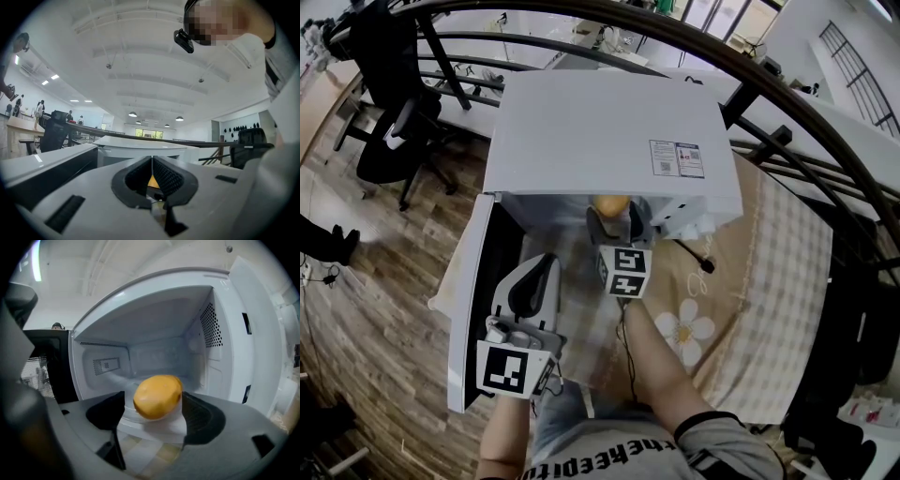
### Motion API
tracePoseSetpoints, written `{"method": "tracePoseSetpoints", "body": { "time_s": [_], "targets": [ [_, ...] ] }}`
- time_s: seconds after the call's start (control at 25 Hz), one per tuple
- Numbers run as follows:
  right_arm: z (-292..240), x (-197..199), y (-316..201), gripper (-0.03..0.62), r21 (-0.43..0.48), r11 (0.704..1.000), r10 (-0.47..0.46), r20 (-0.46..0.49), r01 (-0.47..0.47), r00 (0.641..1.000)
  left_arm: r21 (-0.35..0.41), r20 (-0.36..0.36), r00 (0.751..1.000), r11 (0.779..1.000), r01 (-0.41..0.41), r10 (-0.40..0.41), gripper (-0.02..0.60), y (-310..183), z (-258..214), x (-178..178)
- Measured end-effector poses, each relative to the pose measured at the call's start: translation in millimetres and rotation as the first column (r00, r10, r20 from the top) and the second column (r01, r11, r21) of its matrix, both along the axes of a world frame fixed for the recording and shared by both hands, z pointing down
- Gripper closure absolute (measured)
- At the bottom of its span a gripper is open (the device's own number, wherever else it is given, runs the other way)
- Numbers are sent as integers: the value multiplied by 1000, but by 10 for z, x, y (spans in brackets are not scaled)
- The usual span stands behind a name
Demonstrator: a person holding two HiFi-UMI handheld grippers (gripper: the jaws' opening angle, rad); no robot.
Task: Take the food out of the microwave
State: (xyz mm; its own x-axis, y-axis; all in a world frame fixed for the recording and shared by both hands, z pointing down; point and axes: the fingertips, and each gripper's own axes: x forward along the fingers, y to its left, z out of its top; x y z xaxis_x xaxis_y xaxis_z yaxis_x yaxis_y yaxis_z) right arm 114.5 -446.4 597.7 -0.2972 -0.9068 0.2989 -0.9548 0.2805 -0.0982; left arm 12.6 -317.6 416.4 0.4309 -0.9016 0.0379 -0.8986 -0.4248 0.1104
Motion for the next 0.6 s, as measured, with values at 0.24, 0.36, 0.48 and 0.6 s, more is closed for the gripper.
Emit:
{"method": "tracePoseSetpoints", "body": {
  "time_s": [0.24,0.36,0.48,0.6],
  "targets": [
    [-4,37,-95,227,10,999,38,-5,-38,999,-10,6,1000,1000,2,-2,568,-5,25,-16],
    [39,41,-111,227,-6,999,45,-9,-45,999,-9,7,1000,1000,-1,1,568,1,19,-13],
    [56,56,-109,241,-10,999,49,-12,-49,999,-8,9,1000,1000,-4,4,568,8,19,-10],
    [41,52,-103,249,-5,999,34,-11,-34,999,-8,9,1000,1000,-4,4,568,13,19,-7]
  ]
}}
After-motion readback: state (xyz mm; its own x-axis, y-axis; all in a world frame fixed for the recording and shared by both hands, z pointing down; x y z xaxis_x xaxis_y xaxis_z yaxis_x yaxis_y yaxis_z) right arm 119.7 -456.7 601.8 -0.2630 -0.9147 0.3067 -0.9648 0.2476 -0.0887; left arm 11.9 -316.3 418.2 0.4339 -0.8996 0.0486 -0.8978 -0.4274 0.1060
